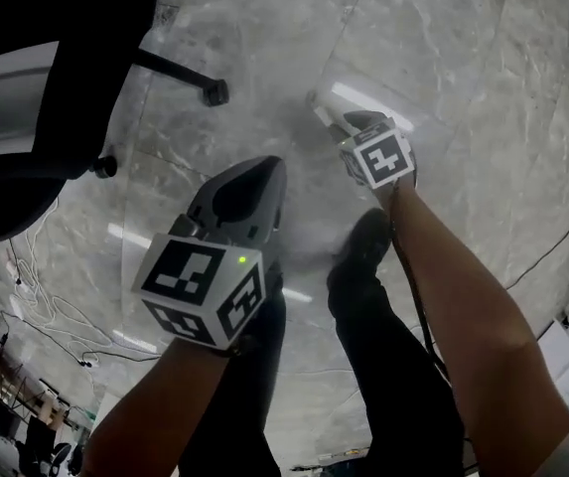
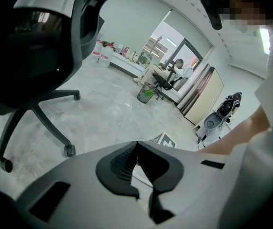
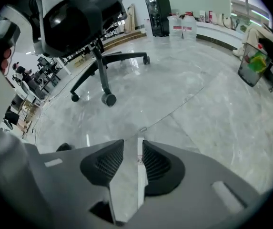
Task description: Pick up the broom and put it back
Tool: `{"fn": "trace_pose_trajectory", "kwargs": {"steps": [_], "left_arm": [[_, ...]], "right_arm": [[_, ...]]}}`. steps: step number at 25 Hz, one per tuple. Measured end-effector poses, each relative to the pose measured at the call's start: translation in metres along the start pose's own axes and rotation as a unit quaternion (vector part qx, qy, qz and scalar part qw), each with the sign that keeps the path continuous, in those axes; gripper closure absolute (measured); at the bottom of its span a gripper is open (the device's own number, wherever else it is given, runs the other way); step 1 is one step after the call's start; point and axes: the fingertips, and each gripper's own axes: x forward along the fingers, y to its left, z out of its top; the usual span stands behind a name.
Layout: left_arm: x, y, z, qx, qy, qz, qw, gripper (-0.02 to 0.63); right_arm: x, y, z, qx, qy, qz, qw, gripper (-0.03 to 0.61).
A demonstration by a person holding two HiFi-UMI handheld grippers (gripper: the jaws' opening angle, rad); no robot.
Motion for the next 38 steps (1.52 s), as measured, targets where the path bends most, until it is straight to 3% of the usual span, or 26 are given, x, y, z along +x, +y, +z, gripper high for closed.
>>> {"fn": "trace_pose_trajectory", "kwargs": {"steps": [6, 10, 12, 20, 27, 38], "left_arm": [[0.045, 0.048, -0.030, -0.005, 0.007, -0.001, 1.0000, 0.606], [0.059, 0.078, -0.042, -0.006, 0.012, 0.002, 0.9999, 0.606], [0.061, 0.087, -0.046, -0.009, 0.011, 0.005, 0.9999, 0.606], [0.046, 0.082, -0.033, -0.022, 0.003, 0.008, 0.9997, 0.606], [0.004, 0.033, 0.017, -0.021, -0.012, 0.011, 0.9997, 0.606], [-0.131, -0.095, 0.147, 0.012, -0.055, 0.023, 0.9982, 0.606]], "right_arm": [[0.098, -0.019, -0.020, -0.031, 0.026, -0.020, 0.999, 0.440], [0.141, -0.034, -0.030, -0.023, 0.042, -0.042, 0.998, 0.433], [0.145, -0.037, -0.028, -0.024, 0.036, -0.061, 0.997, 0.483], [0.129, -0.032, -0.021, -0.032, 0.036, -0.063, 0.997, 0.492], [0.021, 0.004, 0.041, -0.049, -0.035, -0.047, 0.997, 0.491], [-0.287, 0.070, 0.162, -0.073, -0.179, -0.033, 0.981, 0.492]]}}
